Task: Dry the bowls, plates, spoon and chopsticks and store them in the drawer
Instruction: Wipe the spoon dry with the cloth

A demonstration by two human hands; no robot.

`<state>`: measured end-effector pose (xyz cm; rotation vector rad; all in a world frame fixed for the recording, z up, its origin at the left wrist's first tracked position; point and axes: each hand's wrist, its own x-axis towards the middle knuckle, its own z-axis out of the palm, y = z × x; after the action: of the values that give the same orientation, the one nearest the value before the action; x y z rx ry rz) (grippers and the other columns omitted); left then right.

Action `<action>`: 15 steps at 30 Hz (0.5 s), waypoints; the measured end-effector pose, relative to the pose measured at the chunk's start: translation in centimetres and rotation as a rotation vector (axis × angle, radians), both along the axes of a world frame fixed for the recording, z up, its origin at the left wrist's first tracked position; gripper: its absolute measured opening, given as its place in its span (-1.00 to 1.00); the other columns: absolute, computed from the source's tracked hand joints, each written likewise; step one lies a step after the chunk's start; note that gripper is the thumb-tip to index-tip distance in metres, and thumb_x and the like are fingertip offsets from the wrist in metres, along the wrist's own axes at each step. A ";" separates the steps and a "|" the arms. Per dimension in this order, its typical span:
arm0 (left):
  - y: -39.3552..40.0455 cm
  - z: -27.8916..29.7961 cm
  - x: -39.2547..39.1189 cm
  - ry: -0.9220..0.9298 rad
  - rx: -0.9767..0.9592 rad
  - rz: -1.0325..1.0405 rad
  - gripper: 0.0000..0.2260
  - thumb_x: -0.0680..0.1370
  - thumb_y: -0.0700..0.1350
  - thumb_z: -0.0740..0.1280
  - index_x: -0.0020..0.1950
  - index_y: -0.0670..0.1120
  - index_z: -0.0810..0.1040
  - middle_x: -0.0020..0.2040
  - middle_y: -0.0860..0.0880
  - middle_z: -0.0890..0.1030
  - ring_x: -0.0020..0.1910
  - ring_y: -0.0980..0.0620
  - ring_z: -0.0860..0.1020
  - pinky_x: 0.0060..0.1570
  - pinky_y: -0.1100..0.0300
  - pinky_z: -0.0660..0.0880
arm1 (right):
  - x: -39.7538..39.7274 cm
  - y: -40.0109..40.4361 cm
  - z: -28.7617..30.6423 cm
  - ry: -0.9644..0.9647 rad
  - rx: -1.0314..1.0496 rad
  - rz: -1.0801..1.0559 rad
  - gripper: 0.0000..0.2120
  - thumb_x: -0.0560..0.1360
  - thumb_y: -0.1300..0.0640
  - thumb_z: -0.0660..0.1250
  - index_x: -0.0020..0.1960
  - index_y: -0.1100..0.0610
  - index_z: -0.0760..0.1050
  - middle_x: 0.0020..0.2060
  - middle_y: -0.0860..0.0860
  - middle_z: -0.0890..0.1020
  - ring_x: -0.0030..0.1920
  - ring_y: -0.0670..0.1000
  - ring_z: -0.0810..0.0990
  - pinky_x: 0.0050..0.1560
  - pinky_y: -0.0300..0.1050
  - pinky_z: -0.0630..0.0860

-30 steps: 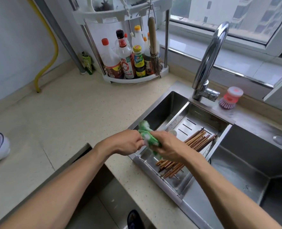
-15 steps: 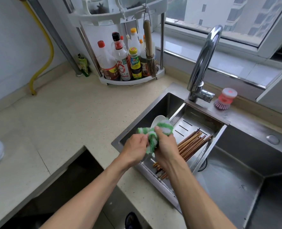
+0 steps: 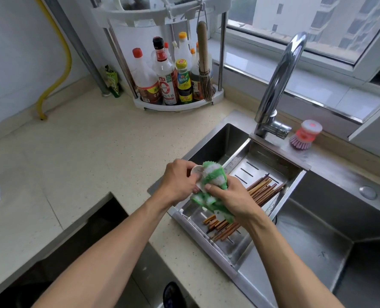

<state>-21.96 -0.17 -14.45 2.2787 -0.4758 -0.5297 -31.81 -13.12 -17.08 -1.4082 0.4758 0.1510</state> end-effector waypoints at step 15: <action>-0.3 -0.5 0.8 -0.111 0.030 0.289 -0.89 0.57 -0.19 0.38 -0.06 -0.17 0.69 -0.22 -0.09 0.68 -0.25 -0.09 0.68 -0.17 -0.07 0.66 | 1.0 -1.0 0.2 -0.082 -0.277 0.253 -0.88 0.58 0.19 0.34 0.05 -0.01 0.54 -0.04 -0.01 0.68 -0.03 -0.02 0.67 0.14 0.01 0.58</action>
<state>-21.16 -0.48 -14.92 2.3612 -0.1864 -0.2676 -30.84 -14.16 -16.87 -1.7378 0.2552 0.2370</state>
